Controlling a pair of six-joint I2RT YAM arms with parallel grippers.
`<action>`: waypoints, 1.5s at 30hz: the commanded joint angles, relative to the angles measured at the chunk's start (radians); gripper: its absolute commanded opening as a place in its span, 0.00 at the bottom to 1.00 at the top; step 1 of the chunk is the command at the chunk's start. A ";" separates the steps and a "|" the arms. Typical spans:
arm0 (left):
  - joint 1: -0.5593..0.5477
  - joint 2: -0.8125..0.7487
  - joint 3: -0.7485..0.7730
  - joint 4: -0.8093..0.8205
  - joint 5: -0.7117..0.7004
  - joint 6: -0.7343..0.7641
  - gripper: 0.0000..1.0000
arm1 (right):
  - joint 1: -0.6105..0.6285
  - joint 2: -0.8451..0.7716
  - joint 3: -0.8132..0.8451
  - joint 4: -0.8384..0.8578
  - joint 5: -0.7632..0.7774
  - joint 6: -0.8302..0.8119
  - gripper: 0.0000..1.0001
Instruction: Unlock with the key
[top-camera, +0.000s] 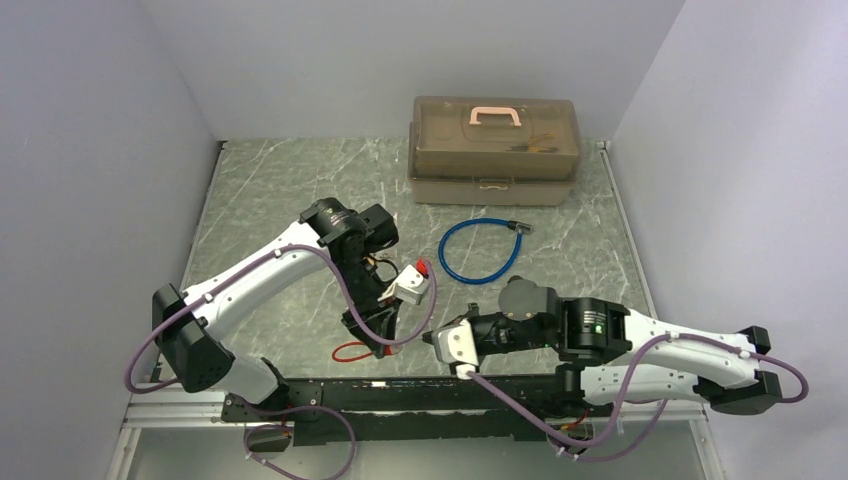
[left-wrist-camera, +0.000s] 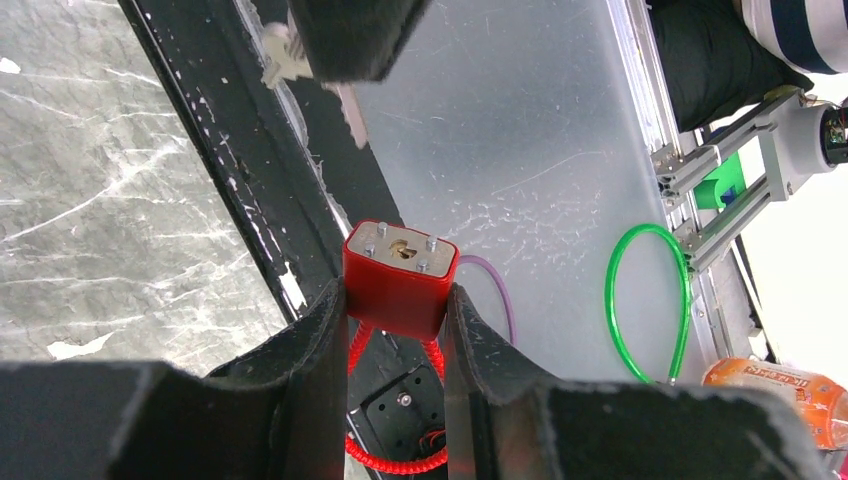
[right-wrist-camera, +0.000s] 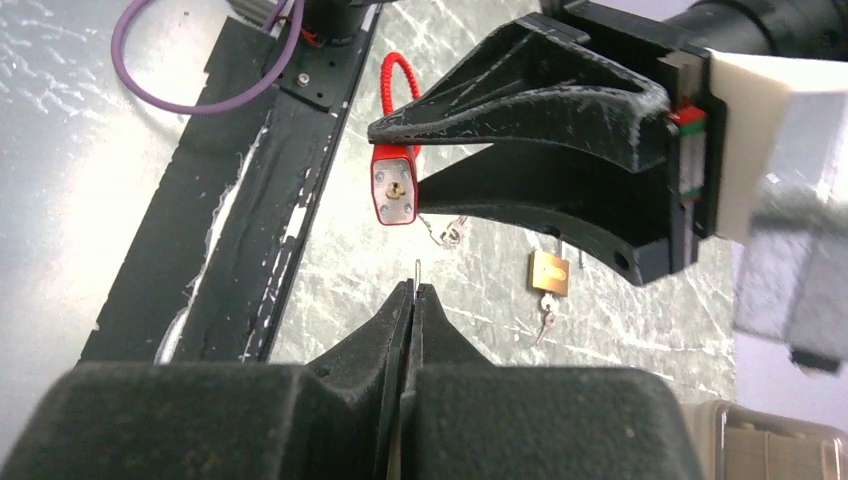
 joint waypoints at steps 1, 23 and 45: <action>-0.003 -0.041 0.009 -0.023 0.063 0.016 0.00 | -0.002 -0.052 -0.011 0.052 0.016 0.045 0.00; -0.002 -0.030 0.021 -0.023 0.054 0.014 0.00 | -0.002 0.075 0.068 0.046 -0.063 -0.032 0.00; -0.002 0.002 0.054 -0.020 0.056 -0.007 0.00 | 0.001 0.116 0.082 0.053 -0.066 -0.043 0.00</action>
